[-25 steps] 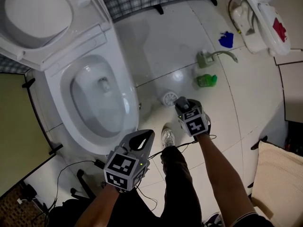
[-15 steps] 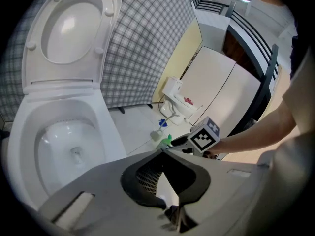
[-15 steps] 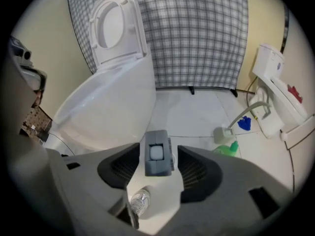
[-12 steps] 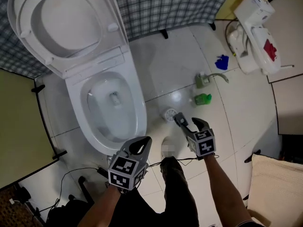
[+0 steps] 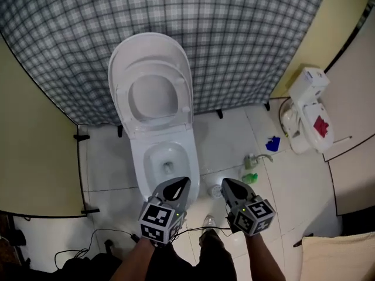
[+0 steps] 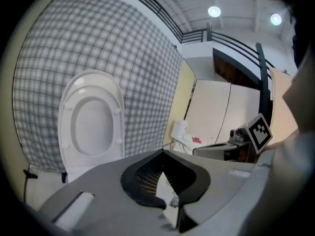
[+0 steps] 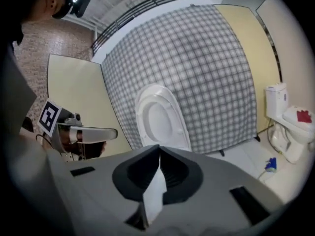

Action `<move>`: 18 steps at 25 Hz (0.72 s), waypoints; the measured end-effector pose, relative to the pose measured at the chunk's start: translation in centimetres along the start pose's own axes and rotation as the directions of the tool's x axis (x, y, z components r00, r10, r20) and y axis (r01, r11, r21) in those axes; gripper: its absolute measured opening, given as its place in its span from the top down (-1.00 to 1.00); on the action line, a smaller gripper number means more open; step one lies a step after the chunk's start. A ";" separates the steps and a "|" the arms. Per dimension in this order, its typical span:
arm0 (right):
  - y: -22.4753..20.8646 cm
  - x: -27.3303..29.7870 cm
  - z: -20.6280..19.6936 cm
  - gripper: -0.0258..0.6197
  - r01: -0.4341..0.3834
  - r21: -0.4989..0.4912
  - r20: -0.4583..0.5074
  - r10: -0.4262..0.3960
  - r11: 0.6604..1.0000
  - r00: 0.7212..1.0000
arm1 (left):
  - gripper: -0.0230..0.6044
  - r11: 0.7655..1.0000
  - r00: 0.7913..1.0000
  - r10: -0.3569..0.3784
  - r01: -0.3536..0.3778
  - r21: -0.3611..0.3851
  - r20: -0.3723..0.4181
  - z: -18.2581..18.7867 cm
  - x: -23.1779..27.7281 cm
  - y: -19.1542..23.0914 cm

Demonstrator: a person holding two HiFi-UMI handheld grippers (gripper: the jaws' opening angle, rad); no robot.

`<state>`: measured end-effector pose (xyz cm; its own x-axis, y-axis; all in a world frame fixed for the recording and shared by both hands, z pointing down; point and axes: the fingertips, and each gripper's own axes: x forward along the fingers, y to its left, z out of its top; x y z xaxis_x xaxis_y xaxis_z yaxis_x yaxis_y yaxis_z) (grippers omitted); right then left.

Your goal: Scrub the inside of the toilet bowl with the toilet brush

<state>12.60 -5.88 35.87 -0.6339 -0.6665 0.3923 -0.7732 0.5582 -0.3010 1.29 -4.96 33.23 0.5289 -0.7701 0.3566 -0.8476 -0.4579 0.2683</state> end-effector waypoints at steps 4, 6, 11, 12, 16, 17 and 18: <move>7.5 -0.3 8.7 0.90 -0.157 -0.081 0.088 0.164 0.984 0.983 | 0.90 0.998 0.994 -0.039 0.043 -0.038 0.106 6.7 -4.5 -0.3; 11.1 -0.5 12.5 0.89 -0.211 -0.138 0.141 0.230 0.968 0.963 | 0.90 1.000 0.989 -0.021 0.023 -0.011 0.145 8.9 -7.1 0.5; 17.3 -1.6 19.0 0.89 -0.272 -0.246 0.253 0.333 0.930 0.908 | 0.86 0.999 0.971 0.015 -0.025 0.041 0.238 13.4 -12.6 1.9; 17.8 -1.7 20.0 0.89 -0.279 -0.256 0.270 0.346 0.926 0.899 | 0.86 0.998 0.968 0.019 -0.033 0.053 0.250 14.3 -13.1 1.9; 19.1 -1.0 23.1 0.90 -0.288 -0.275 0.277 0.362 0.918 0.890 | 0.86 0.992 0.953 0.070 -0.098 0.079 0.295 18.2 -13.9 2.9; 19.2 -0.6 23.5 0.90 -0.286 -0.275 0.269 0.359 0.918 0.894 | 0.87 0.991 0.948 0.086 -0.113 0.074 0.306 19.0 -14.2 3.5; 19.3 -0.2 23.8 0.90 -0.285 -0.273 0.265 0.356 0.919 0.896 | 0.90 0.989 0.944 0.098 -0.126 0.070 0.316 19.7 -14.5 4.0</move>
<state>-2.69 -6.77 9.27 -0.8483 -0.5293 0.0137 -0.5250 0.8376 -0.1512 -10.61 -4.38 11.46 0.4022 -0.9121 0.0797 -0.9086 -0.3869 0.1574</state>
